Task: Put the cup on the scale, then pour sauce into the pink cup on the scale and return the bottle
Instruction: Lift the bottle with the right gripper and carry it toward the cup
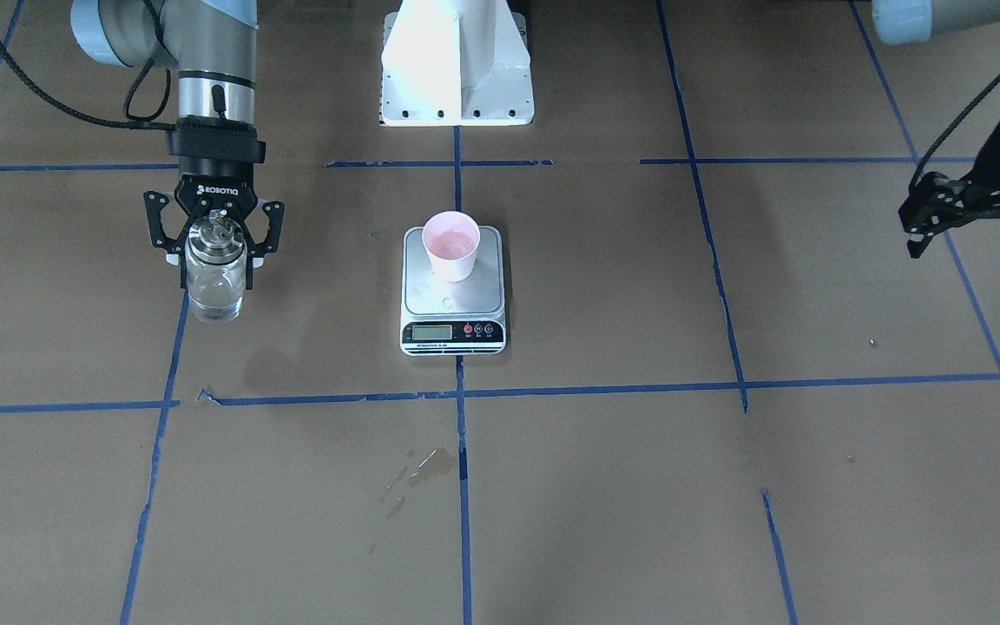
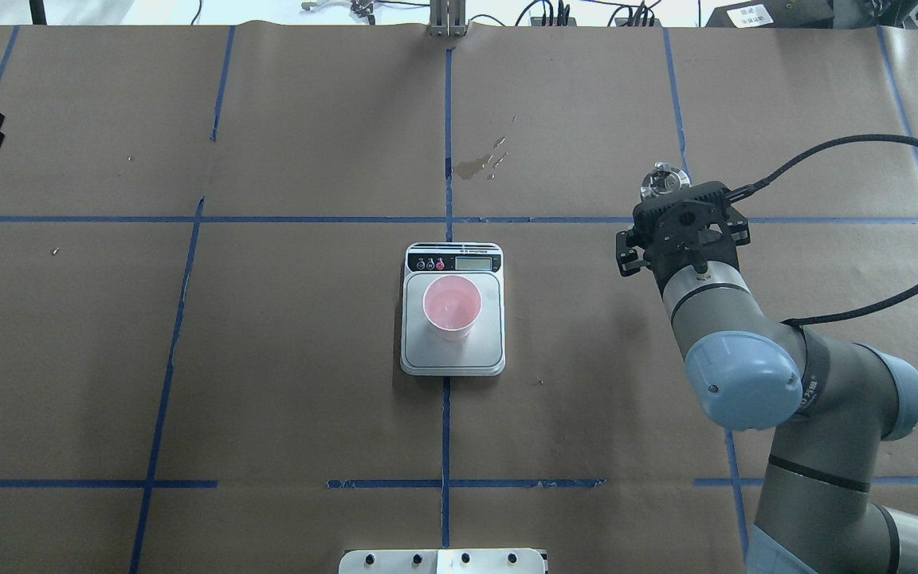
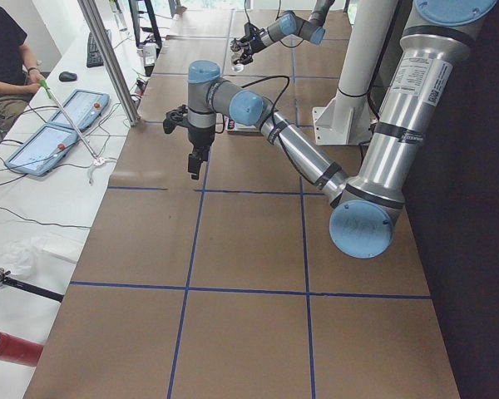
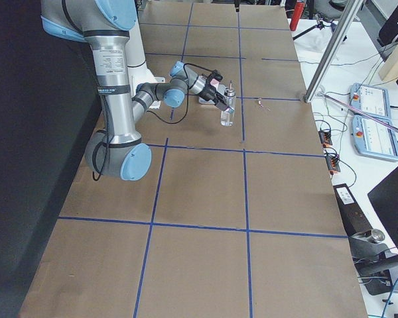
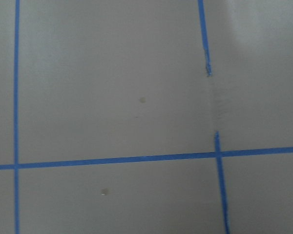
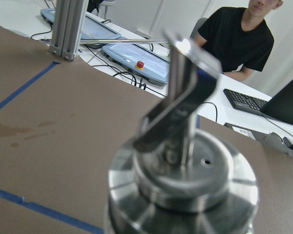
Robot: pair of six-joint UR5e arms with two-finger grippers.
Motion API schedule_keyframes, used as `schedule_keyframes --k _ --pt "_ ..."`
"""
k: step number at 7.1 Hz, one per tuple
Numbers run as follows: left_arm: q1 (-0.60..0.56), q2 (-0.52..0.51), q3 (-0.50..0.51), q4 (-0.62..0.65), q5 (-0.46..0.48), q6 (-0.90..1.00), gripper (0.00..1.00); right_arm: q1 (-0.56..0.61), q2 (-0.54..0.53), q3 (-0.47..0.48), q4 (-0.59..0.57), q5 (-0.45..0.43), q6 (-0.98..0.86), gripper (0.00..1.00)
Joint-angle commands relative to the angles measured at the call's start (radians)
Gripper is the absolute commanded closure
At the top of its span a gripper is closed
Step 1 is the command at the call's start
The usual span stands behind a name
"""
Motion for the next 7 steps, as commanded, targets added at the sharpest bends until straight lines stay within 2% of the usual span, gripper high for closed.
schedule_keyframes --k 1,2,3,4,5,6,7 --pt "-0.157 0.089 0.116 -0.077 -0.060 0.319 0.00 0.005 0.060 -0.003 0.001 -0.021 -0.218 1.00" --pt "-0.187 0.182 0.179 -0.231 -0.069 0.327 0.00 0.003 0.060 -0.001 -0.002 -0.024 -0.246 1.00" --pt "-0.208 0.210 0.282 -0.427 -0.072 0.319 0.00 0.000 0.060 -0.006 -0.008 -0.049 -0.369 1.00" --pt "-0.208 0.212 0.326 -0.488 -0.074 0.330 0.00 -0.006 0.045 -0.012 -0.008 -0.116 -0.471 1.00" --pt "-0.205 0.221 0.333 -0.497 -0.072 0.328 0.00 -0.040 0.045 -0.053 -0.011 -0.211 -0.496 1.00" --pt "-0.204 0.212 0.405 -0.516 -0.074 0.324 0.00 -0.093 0.060 -0.090 -0.011 -0.254 -0.507 1.00" --pt "-0.204 0.220 0.427 -0.571 -0.074 0.322 0.00 -0.132 0.062 -0.098 -0.011 -0.288 -0.562 1.00"
